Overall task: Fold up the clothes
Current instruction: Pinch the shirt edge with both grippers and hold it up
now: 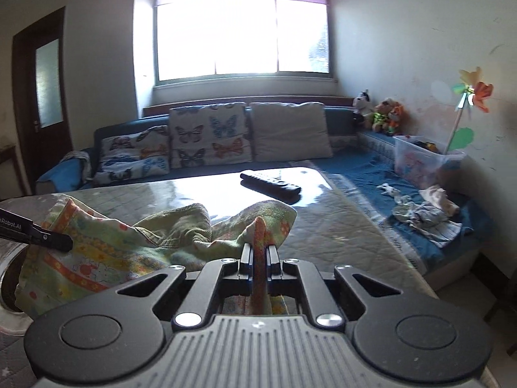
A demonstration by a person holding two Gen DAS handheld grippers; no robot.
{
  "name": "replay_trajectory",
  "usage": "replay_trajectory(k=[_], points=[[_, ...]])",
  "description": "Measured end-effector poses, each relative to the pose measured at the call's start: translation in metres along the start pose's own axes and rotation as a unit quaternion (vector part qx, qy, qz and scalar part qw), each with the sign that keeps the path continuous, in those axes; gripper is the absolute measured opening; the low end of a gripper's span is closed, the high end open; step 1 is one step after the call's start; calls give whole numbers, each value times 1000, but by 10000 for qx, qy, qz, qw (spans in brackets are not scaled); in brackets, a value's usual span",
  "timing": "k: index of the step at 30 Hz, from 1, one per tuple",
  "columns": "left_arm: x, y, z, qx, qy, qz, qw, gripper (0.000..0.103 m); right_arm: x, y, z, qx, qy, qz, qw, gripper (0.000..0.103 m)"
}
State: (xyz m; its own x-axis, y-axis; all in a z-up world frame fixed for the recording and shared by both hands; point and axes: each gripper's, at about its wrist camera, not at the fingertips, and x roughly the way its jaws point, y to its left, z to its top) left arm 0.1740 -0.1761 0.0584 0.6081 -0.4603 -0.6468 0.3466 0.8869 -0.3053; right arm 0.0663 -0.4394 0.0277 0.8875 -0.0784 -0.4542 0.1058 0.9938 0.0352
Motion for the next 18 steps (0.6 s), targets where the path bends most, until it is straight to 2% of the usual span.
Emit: replay_trajectory(k=[11, 18], points=[[42, -49, 12, 431, 220, 1, 9988, 8, 5, -40, -1, 171, 4, -371, 9992, 6], [49, -63, 18, 628, 192, 72, 9978, 8, 6, -43, 1, 138, -36, -434, 9990, 6]])
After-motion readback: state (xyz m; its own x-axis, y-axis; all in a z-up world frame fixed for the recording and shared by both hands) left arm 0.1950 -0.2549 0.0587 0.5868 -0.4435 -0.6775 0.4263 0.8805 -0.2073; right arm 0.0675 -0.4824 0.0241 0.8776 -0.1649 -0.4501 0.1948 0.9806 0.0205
